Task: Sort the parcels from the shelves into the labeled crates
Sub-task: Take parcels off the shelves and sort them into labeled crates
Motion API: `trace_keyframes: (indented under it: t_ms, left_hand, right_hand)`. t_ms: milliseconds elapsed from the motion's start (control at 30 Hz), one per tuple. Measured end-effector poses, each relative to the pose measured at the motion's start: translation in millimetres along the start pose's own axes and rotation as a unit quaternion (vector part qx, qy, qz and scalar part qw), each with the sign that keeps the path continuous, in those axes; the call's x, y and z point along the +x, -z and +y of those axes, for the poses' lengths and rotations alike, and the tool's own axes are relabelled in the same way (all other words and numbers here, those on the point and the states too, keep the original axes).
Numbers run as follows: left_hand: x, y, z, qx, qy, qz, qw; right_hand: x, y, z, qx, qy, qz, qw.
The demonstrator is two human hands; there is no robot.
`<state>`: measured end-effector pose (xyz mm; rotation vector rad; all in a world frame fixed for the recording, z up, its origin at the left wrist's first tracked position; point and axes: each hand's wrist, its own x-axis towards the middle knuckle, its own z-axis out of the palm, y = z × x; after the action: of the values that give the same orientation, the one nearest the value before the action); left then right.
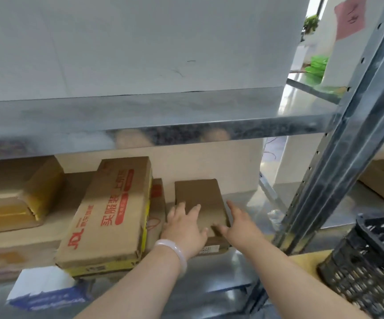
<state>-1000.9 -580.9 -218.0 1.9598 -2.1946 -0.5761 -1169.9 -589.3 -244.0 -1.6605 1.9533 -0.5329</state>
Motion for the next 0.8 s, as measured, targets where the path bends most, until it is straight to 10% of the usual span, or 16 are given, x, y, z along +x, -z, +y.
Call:
trace_keyframes:
  t_ms: [233,800]
  left_hand:
    - [13,-22,-3,-0.06,0.036,0.004,0.998]
    - [-38,-8,26,-0.284,-0.028,0.081,0.955]
  right_hand:
    - [23,-24,12,0.225,-0.072,-0.086,0.968]
    - [-80,29,23,0.463,-0.026,0.154,0.873]
